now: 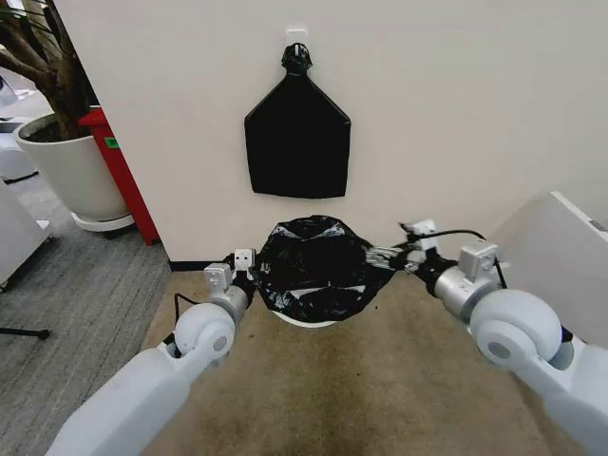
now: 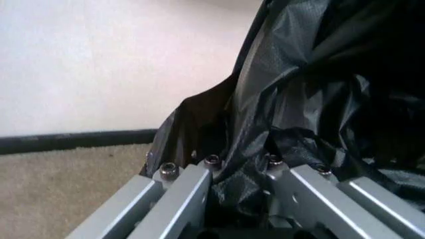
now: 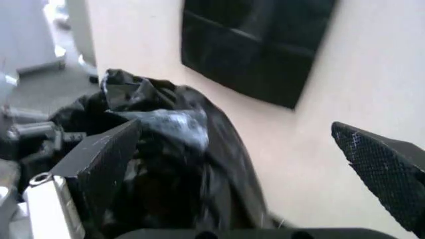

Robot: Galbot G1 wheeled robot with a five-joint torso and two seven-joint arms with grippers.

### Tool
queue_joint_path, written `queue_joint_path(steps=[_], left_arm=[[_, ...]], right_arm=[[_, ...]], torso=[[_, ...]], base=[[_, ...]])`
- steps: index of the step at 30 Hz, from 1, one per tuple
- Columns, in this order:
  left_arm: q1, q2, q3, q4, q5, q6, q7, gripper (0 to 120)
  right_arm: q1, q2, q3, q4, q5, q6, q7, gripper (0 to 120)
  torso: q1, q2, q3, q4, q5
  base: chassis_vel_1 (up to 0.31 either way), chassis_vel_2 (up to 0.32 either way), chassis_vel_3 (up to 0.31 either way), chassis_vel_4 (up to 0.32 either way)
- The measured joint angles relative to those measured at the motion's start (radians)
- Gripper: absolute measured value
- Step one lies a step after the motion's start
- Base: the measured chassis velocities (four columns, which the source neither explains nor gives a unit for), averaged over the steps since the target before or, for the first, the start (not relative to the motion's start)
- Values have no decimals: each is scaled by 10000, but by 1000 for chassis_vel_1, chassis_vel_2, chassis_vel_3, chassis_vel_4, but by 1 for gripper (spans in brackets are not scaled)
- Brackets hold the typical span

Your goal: Place the garbage bag over the trash bin.

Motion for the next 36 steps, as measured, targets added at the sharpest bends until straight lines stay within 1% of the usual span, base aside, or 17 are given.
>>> queue_joint_path(steps=[1,5,8,13,17,18,20,21,22,23,25,27,30,31,32,35,36], left_arm=[[-34,61,21,-77,73,39,0,1],[-216,335,97,-285,329,192,81,1],[-308,416,110,-344,329,254,99,1],[-477,569,121,-517,319,310,111,1],[-472,724,111,-749,282,385,158,1],[-472,724,111,-749,282,385,158,1],[-468,749,101,-801,242,412,184,1],[-481,758,100,-821,210,435,204,1],[-497,759,99,-832,190,448,213,1],[-550,759,100,-855,146,474,223,1],[-589,759,99,-862,130,484,228,1],[-633,758,99,-865,127,496,245,1],[-636,758,108,-862,179,502,285,1],[-619,759,128,-832,328,502,351,1],[-619,759,128,-832,328,502,351,1],[-463,805,191,-685,1090,362,711,1],[-441,814,204,-656,1244,305,782,1]], right_arm=[[377,20,-331,-139,-328,127,-200,100],[1600,385,-1567,-443,-885,125,-323,100],[1884,506,-1925,-537,-1277,77,-506,100],[2083,537,-2403,-570,-2050,-64,-675,100],[2231,571,-2594,-738,-3566,-115,-804,95],[2231,571,-2594,-738,-3566,-115,-804,95],[2240,572,-2595,-807,-4304,-62,-1001,90],[2240,566,-2595,-828,-4601,-48,-1106,84],[2240,565,-2595,-836,-4718,-41,-1158,84],[2234,564,-2600,-849,-4921,-27,-1241,78],[2229,574,-2622,-853,-4962,-26,-1242,75],[2227,630,-2659,-853,-4942,-28,-1144,67],[2242,675,-2693,-827,-4824,-38,-974,58],[2283,694,-2719,-760,-4607,-63,-812,50],[2283,694,-2719,-760,-4607,-63,-812,50],[2388,718,-2823,-703,-4030,-42,-465,36],[2396,727,-2828,-689,-3928,-37,-410,34]], torso=[[0,0,0,0,-6],[0,0,0,3,-4],[0,0,0,4,-4],[0,0,0,-2,-3],[0,0,0,1,-2],[0,0,0,1,-2],[0,0,0,0,-2],[0,0,0,0,-2],[0,0,0,0,-2],[0,0,0,0,-3],[0,0,0,-1,-3],[0,0,0,-1,-2],[0,0,0,0,-2],[0,0,0,-1,-2],[0,0,0,-1,-2],[0,0,-1,0,-3],[0,0,0,1,-3]], base=[[0,0,0,0],[0,0,0,0],[0,0,0,0],[0,0,0,0],[0,0,0,0],[0,0,0,0],[0,0,0,0],[0,0,0,0],[0,0,0,0],[0,0,0,0],[0,0,0,0],[0,0,0,0],[0,0,0,0],[0,0,0,0],[0,0,0,0],[0,0,0,0],[0,0,0,0]])
